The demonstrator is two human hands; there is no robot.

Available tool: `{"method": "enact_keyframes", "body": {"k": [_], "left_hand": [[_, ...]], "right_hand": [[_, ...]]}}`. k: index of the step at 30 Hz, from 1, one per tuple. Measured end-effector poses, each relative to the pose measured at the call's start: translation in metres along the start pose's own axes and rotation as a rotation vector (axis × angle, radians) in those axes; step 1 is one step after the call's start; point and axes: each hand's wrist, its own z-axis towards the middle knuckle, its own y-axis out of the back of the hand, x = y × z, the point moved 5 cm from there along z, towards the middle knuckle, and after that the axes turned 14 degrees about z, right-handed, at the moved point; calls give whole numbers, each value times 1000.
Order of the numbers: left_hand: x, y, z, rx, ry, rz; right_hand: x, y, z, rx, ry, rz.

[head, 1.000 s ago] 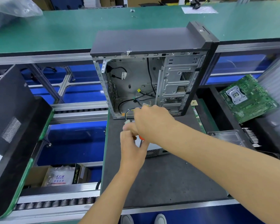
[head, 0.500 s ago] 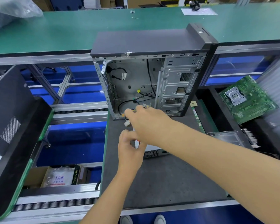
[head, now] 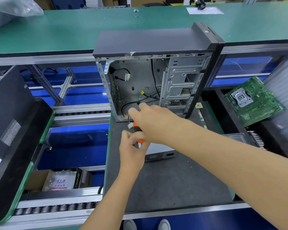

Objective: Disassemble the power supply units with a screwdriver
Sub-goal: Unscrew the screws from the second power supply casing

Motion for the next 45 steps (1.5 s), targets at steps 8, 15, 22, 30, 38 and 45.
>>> {"method": "enact_keyframes", "body": {"k": [8, 15, 22, 30, 38, 45], "left_hand": [[2, 4, -2, 174, -100, 70], [-10, 10, 8, 115, -95, 69], [3, 12, 0, 246, -110, 83], [0, 12, 10, 157, -14, 95], [-10, 12, 10, 298, -121, 51], [-18, 2, 13, 158, -95, 74]], "right_hand": [[-5, -7, 2, 115, -17, 201], [3, 5, -1, 2, -122, -25], [-11, -2, -4, 237, -62, 223], [-4, 3, -3, -17, -154, 160], [-9, 2, -8, 224, -77, 287], [-7, 9, -6, -11, -146, 104]]}}
